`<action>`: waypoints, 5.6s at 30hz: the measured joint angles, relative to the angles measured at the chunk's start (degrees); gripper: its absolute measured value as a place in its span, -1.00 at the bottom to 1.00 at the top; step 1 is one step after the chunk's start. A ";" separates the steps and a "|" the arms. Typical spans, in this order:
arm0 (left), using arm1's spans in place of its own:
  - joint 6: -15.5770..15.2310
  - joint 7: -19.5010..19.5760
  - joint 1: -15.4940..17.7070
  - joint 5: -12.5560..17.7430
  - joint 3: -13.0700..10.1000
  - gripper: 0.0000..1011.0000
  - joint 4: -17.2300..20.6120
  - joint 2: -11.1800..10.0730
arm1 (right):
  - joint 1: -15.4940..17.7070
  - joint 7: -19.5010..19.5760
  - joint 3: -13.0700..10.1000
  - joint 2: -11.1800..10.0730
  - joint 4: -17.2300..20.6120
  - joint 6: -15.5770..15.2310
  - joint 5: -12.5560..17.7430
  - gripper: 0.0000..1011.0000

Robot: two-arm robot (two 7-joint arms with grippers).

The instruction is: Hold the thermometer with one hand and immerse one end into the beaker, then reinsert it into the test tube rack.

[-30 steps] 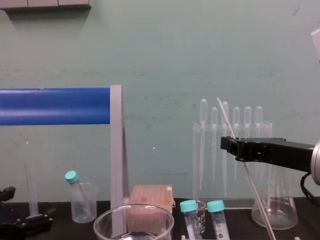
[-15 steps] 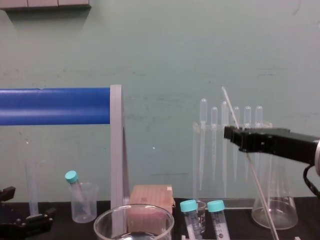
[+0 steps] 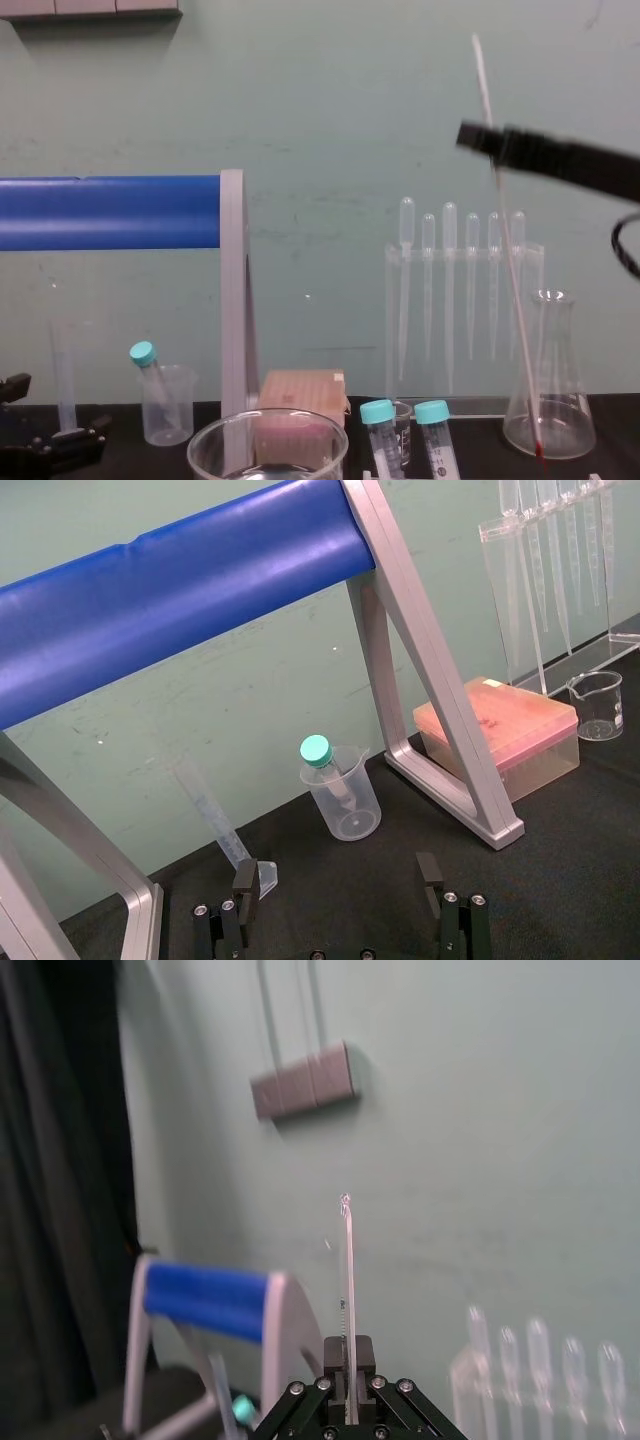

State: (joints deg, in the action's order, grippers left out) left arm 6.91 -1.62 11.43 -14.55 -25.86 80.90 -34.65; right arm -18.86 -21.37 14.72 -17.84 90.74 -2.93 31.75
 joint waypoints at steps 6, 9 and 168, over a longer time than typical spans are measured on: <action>0.00 0.00 0.00 0.00 0.00 0.99 0.00 0.00 | -2.01 -1.97 -0.25 0.04 1.18 1.96 2.49 -0.89; 0.00 0.00 0.00 0.00 0.00 0.99 0.00 0.00 | -3.96 -3.88 0.45 0.44 0.67 4.12 3.60 -0.89; 0.00 0.00 0.00 0.00 0.00 0.99 0.00 0.00 | -17.60 -32.40 19.29 10.84 -34.42 15.52 11.91 -0.89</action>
State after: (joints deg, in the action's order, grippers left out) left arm 6.91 -1.62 11.43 -14.55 -25.86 80.90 -34.64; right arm -36.46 -53.77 34.00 -7.01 56.32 12.60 43.65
